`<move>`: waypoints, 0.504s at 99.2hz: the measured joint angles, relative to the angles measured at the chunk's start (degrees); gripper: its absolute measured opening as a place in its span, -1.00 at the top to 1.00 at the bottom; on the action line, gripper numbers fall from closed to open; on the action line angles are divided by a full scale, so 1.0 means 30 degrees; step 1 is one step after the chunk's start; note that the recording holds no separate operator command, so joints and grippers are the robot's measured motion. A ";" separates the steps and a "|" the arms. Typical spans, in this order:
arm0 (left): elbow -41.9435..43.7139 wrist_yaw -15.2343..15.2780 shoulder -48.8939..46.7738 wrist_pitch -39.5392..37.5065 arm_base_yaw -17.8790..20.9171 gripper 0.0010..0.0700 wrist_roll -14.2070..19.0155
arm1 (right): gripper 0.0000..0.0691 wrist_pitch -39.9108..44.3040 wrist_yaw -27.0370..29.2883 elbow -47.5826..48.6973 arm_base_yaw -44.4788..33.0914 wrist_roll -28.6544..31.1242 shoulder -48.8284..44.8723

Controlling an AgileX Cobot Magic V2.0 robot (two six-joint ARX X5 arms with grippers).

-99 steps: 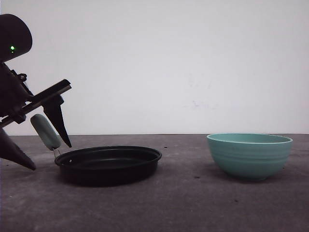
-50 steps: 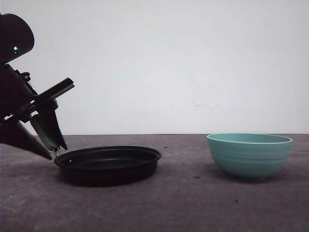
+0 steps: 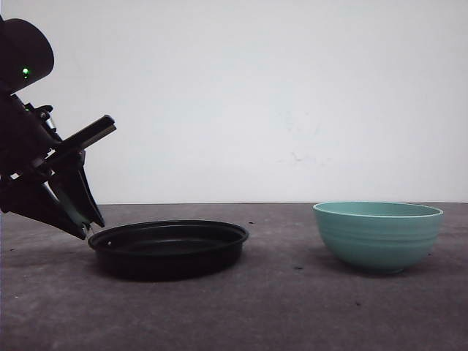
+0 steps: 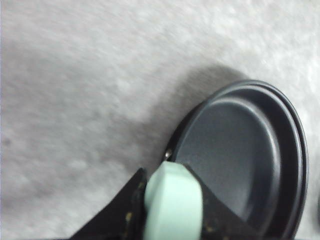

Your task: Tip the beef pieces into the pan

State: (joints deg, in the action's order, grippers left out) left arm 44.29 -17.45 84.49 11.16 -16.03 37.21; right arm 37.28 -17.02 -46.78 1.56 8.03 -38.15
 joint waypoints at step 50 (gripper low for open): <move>0.0073 -0.1552 -0.3016 0.0029 -0.1158 0.86 0.0044 | 0.41 -0.2674 -0.2339 0.0000 0.0000 0.1494 -0.9748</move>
State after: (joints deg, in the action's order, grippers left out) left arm 44.51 -22.11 75.44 11.25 -19.51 37.34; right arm 29.26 -24.03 -46.78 1.56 12.51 -67.40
